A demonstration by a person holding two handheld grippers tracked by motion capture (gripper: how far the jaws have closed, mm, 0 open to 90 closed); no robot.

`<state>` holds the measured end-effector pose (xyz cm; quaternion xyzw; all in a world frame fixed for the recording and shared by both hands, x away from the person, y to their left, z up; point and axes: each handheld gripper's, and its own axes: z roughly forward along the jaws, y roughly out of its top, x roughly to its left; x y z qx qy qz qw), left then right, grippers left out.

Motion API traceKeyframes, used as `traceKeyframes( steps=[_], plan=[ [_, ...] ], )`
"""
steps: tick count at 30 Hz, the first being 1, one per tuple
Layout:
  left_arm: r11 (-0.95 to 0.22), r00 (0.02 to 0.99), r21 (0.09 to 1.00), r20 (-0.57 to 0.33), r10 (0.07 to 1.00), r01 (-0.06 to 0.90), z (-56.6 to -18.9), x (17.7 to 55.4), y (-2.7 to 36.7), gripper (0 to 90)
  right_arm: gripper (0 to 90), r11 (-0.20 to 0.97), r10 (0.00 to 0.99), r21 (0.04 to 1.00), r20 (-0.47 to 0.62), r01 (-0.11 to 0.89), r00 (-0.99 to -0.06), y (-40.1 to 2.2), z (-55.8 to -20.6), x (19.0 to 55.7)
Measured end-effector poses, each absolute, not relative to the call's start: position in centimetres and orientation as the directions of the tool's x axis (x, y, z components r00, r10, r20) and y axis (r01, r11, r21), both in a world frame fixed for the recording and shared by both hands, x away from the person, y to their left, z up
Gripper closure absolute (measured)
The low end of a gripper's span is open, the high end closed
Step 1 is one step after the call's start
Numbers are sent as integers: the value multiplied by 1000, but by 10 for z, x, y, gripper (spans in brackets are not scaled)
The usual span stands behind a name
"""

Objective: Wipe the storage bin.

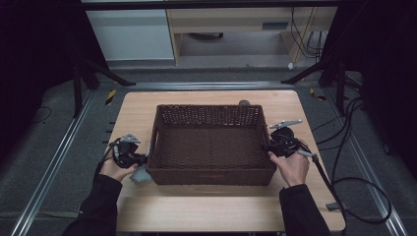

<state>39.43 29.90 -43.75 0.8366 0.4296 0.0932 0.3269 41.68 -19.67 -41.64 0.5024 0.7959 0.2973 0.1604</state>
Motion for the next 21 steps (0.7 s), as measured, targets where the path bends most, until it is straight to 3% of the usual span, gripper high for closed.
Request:
traceKeyframes(
  steps=[8,21],
  plan=[
    [-450,641,663,-61,765,599,-404,388,296,830,714,295,905,635,55,714,-423,-196,-420,417],
    [-475,652,595,-113,750,649,-445,384,290,830,705,255,926,635,57,729,-373,-194,-419,420]
  ],
)
